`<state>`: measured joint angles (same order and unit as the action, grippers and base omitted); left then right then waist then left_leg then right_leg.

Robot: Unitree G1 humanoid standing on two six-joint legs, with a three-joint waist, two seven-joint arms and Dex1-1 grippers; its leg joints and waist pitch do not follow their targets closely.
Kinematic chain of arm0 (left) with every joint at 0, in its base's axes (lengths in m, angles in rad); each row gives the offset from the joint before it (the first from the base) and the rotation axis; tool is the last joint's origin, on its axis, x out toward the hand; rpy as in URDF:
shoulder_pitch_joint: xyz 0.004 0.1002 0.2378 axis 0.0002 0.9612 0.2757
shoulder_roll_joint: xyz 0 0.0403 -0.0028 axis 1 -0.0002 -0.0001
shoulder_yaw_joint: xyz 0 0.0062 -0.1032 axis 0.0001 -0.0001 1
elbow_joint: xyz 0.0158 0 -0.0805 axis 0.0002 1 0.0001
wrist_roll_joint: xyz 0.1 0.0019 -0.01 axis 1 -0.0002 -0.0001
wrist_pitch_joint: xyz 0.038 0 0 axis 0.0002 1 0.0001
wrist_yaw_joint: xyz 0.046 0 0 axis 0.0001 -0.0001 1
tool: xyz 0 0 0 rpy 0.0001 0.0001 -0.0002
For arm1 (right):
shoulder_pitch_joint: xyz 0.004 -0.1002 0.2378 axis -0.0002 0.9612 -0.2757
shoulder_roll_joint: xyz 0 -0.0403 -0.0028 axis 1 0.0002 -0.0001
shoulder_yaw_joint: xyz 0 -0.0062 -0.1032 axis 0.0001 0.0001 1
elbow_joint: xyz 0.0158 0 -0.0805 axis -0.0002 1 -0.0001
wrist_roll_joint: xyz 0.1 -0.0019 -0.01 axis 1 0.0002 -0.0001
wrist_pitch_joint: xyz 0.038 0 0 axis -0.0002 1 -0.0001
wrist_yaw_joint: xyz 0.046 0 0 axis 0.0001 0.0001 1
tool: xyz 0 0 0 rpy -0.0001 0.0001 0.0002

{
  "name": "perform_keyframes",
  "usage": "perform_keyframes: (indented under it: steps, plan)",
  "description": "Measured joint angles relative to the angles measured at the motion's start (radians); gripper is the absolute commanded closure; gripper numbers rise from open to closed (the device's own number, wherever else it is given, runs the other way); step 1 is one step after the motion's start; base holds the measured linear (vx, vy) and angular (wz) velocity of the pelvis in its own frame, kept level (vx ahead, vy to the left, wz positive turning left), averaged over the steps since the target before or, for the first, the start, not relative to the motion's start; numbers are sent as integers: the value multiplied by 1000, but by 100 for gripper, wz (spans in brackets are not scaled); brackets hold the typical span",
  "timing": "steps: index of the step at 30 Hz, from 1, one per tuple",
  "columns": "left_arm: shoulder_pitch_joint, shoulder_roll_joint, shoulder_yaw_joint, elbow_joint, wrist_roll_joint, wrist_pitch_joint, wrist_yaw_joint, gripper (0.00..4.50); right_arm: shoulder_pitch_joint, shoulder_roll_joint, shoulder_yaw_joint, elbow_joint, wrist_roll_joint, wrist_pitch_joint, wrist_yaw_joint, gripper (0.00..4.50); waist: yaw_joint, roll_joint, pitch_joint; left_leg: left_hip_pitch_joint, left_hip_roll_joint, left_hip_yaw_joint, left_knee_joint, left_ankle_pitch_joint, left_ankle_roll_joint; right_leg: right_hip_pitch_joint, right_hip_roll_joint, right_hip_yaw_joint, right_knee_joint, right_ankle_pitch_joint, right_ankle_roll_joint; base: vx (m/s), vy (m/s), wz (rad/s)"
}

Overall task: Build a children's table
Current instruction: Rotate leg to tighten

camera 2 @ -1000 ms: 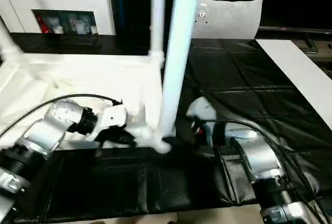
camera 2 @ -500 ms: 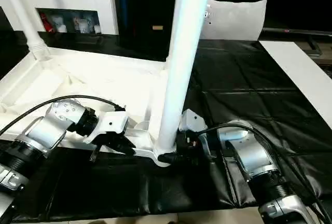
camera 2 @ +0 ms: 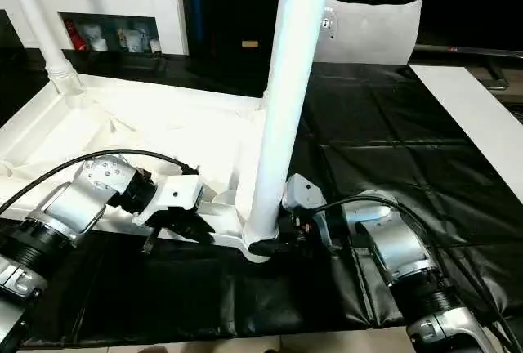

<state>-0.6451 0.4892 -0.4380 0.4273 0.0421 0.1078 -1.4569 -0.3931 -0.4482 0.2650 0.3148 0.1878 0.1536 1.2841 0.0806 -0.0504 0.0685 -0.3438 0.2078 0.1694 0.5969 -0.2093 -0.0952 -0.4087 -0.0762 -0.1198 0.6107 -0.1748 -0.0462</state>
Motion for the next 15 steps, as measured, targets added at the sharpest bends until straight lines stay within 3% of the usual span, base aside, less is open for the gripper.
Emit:
perform_keyframes:
  steps: [4, 7, 10, 15]
  plan:
    - [21, -8, 36, -32, 1, 117, 73, 450, 25, 54, -33, -37, -3, 78, -128, 178, -8, -1, 0, 3, 0, 0, 0, 0, -1, 1, 0, 0, 0, -2, 4, 0, 0, 0]
    - [42, -35, 72, -62, 27, 202, 177, 450, 42, 142, -83, -37, -26, 127, -304, 178, -33, -2, -1, 5, 0, 0, 1, 0, -1, 3, 0, 1, 0, -3, 5, 0, 0, 0]
    - [60, -101, 103, -89, 45, 289, 302, 450, 42, 232, -141, -35, -52, 175, -509, 178, -62, -3, -1, 6, 0, 1, 1, 0, -1, 3, 0, 1, -1, -2, 5, 0, 0, 0]
    - [78, -227, 153, -109, 49, 411, 489, 450, 13, 357, -222, -28, -83, 255, -787, 178, -74, -4, -1, 5, 0, 0, -1, 0, -1, 3, 1, 1, -1, -3, 5, 0, 0, 0]
